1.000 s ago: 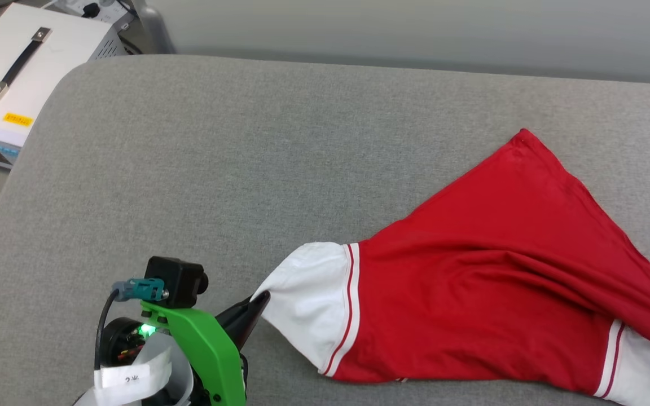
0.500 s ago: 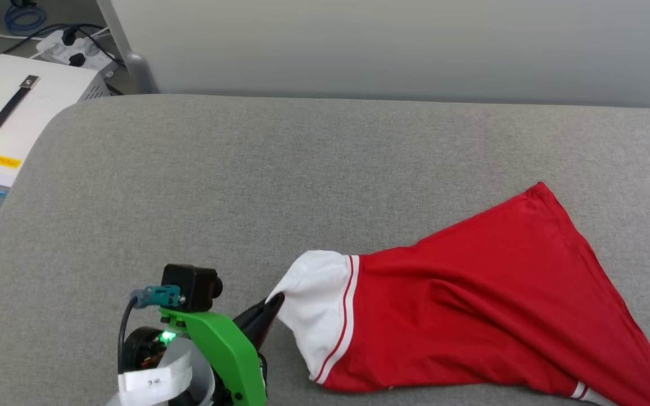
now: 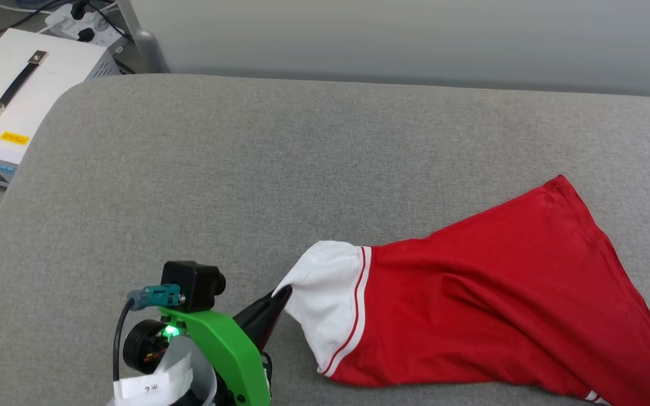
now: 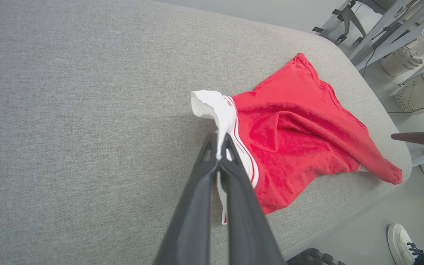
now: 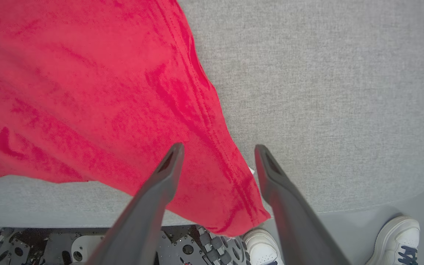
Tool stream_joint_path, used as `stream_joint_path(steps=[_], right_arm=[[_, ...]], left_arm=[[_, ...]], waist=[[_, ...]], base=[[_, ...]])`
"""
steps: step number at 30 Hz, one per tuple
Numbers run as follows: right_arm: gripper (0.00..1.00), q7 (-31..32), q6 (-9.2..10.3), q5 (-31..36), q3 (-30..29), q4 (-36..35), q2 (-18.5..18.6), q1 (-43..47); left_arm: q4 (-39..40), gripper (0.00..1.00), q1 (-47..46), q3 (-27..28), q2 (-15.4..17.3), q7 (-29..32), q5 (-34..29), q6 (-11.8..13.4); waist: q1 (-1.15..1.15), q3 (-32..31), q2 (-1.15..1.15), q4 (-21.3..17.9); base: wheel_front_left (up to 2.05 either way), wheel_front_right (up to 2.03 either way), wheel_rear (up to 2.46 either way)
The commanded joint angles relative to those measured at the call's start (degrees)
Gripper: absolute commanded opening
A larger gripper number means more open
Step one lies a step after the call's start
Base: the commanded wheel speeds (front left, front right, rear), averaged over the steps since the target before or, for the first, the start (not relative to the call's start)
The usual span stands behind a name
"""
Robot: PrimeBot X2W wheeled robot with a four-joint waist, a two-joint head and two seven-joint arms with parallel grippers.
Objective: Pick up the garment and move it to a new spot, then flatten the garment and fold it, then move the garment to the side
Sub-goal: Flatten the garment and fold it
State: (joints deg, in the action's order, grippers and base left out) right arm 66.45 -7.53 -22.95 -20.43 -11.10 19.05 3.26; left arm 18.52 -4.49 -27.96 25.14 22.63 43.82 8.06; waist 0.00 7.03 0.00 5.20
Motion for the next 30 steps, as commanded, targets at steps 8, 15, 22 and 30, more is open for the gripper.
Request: stream_joint_path(steps=[8, 15, 22, 30], right_arm=[[1.0, 3.59, 0.04, -2.69, 3.42, -1.64, 3.95, -13.09], [1.0, 6.23, 0.04, -0.22, 6.93, 2.06, 6.43, -24.19], [1.0, 5.63, 0.04, 2.67, 9.26, 10.24, 7.95, -32.11], [1.0, 1.53, 0.04, 4.62, 12.0, 18.95, 10.06, -34.25]], left_arm=[[2.85, 0.0, -1.49, 0.01, 0.78, -0.51, -2.03, -0.19], [3.56, 0.0, -4.01, -0.33, 0.34, -0.95, -2.55, -1.22], [2.92, 0.0, -6.37, -0.96, -0.67, -1.74, -2.85, -2.38], [2.15, 0.0, -7.4, -1.74, -1.68, -2.35, -2.48, -3.2]], waist=[[0.0, 6.61, 0.0, 3.46], [0.0, 13.02, 0.0, 6.85], [0.0, 17.51, 0.0, 10.09], [0.0, 19.45, 0.0, 12.28]], base=[[0.0, 0.0, 0.0], [0.0, 0.0, 0.0], [0.0, 0.0, 0.0], [0.0, 0.0, 0.0]])
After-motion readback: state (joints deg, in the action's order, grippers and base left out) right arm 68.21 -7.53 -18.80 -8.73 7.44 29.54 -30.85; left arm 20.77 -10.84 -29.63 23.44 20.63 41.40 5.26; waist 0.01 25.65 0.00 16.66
